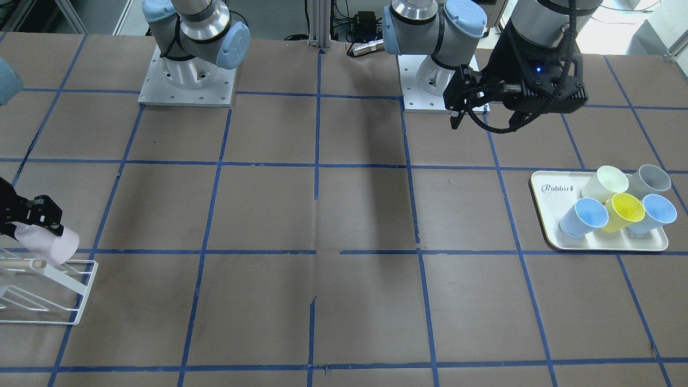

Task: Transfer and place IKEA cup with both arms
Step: 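Lift the pink cup off the rack with the right gripper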

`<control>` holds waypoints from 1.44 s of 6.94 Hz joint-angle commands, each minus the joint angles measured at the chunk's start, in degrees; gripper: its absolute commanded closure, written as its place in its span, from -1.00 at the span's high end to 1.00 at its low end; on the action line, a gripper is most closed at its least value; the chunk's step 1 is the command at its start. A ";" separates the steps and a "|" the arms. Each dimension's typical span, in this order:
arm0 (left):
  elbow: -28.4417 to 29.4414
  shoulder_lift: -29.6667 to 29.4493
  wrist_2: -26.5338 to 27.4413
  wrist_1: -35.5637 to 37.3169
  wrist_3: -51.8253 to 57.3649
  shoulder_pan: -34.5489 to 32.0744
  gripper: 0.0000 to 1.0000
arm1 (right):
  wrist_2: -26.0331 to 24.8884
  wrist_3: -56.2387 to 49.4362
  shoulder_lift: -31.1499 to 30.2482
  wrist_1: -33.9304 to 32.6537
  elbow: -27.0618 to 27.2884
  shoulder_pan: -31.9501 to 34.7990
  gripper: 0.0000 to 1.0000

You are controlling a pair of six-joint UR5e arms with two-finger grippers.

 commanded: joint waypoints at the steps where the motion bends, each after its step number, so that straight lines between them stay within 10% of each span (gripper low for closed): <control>1: 0.09 0.00 -0.07 0.01 -0.01 0.00 1.00 | 0.02 -0.21 -0.90 3.89 -3.73 0.00 -0.13; 5: 0.44 -0.09 -0.07 0.01 -0.01 0.09 1.00 | 0.45 0.49 -10.90 25.24 -12.45 0.79 -0.12; 7: 0.45 0.00 -1.89 -0.08 0.08 0.52 1.00 | 9.64 3.46 -14.69 33.25 -12.81 2.71 -0.12; 10: -0.26 1.14 -20.92 -5.67 4.18 10.68 1.00 | 30.02 2.78 -16.28 46.15 -12.55 6.49 -0.13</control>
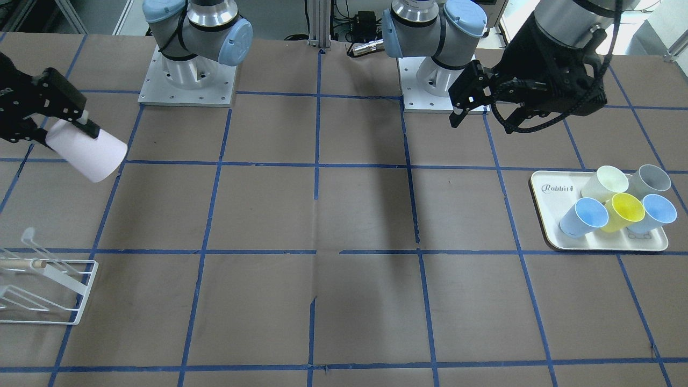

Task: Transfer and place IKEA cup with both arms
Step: 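Lift the pink cup off the rack with the right gripper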

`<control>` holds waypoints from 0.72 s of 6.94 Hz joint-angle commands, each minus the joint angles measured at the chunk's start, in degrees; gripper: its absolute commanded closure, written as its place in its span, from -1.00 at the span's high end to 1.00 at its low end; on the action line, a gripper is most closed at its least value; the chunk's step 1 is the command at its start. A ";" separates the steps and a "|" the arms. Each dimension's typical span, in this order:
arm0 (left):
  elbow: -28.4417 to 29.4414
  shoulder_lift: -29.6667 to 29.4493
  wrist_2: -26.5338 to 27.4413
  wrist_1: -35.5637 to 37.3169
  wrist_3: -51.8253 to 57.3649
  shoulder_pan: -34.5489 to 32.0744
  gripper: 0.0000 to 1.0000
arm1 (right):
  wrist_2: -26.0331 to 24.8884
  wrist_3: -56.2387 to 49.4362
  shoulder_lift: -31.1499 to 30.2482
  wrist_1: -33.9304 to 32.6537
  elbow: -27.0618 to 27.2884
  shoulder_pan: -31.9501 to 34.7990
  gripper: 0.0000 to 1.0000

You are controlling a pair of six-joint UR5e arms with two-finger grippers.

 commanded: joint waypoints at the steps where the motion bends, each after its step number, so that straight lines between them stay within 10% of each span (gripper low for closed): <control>1: -0.20 0.40 -12.19 -8.21 7.75 8.29 1.00 | 15.62 -0.23 -2.07 10.71 0.52 2.11 -0.13; 5: -9.90 0.04 -41.32 -13.18 13.07 10.45 1.00 | 38.93 2.73 -2.34 16.55 2.45 12.37 -0.13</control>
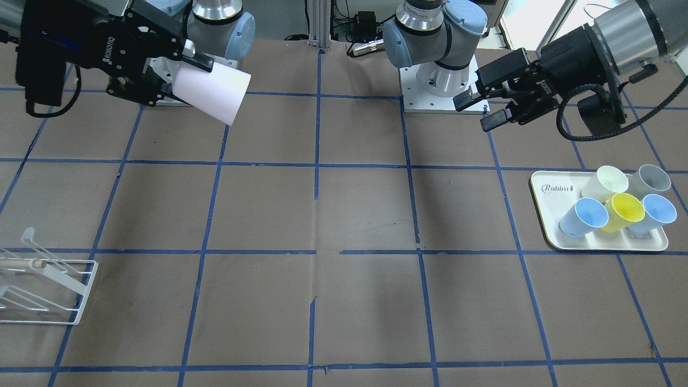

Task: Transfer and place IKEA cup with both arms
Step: 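Carry the cup to table center with right gripper while left gripper reaches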

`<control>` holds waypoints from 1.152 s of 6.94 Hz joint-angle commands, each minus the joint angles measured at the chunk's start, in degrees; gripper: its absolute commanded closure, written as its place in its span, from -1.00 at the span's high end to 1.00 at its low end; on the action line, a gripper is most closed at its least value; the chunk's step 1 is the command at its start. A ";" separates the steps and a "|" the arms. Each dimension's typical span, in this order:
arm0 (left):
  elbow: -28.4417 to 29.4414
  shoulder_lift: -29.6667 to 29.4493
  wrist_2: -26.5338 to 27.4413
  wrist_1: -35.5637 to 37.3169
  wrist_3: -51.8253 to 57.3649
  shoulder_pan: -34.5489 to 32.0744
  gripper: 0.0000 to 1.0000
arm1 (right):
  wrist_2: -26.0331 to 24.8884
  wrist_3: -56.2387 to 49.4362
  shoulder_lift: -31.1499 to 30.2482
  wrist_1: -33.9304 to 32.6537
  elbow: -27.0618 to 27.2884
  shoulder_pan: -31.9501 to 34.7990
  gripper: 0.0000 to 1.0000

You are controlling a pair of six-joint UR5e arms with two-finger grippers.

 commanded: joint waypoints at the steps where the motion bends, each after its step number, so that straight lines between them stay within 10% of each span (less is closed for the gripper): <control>1: -9.47 0.81 -17.97 0.15 3.42 -0.78 1.00 | 12.97 2.27 -0.18 0.88 3.15 6.89 -0.13; 8: -19.53 2.68 -44.32 2.42 7.75 -10.35 1.00 | 24.02 2.45 -0.54 0.70 8.00 9.03 -0.09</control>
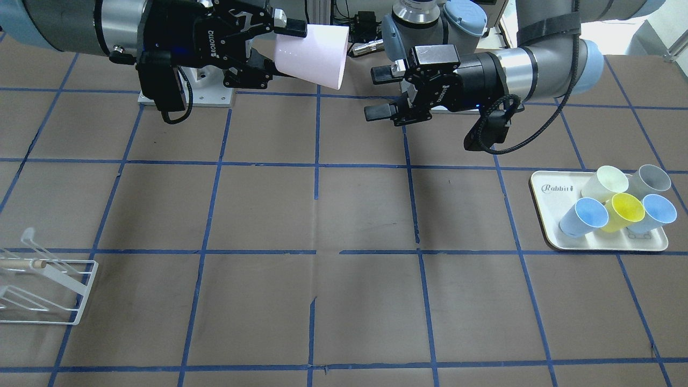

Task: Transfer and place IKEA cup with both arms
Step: 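Carry the cup to table center with right gripper while left gripper reaches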

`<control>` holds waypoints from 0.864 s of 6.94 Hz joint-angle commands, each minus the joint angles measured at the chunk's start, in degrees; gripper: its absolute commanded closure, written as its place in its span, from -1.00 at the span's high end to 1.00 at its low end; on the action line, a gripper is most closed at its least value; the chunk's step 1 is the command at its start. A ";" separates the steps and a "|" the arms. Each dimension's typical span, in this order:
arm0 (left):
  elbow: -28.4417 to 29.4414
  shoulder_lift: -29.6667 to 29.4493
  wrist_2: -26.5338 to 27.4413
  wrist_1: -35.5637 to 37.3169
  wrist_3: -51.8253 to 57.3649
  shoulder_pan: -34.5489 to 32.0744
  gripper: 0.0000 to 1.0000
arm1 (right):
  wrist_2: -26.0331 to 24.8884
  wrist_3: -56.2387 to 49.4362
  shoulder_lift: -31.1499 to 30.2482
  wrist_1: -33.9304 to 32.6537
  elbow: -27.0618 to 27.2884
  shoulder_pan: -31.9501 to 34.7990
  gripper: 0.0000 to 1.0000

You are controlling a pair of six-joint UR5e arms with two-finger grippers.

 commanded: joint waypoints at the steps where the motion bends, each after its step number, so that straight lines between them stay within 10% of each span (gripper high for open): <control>1: -0.80 -0.22 -1.91 2.86 0.24 -4.37 1.00 | 0.15 -0.01 -0.05 -0.26 0.15 0.01 -0.08; 6: -2.29 1.72 -1.55 2.61 0.06 -5.18 0.83 | 0.06 -0.09 -0.05 -0.26 0.23 0.01 -0.07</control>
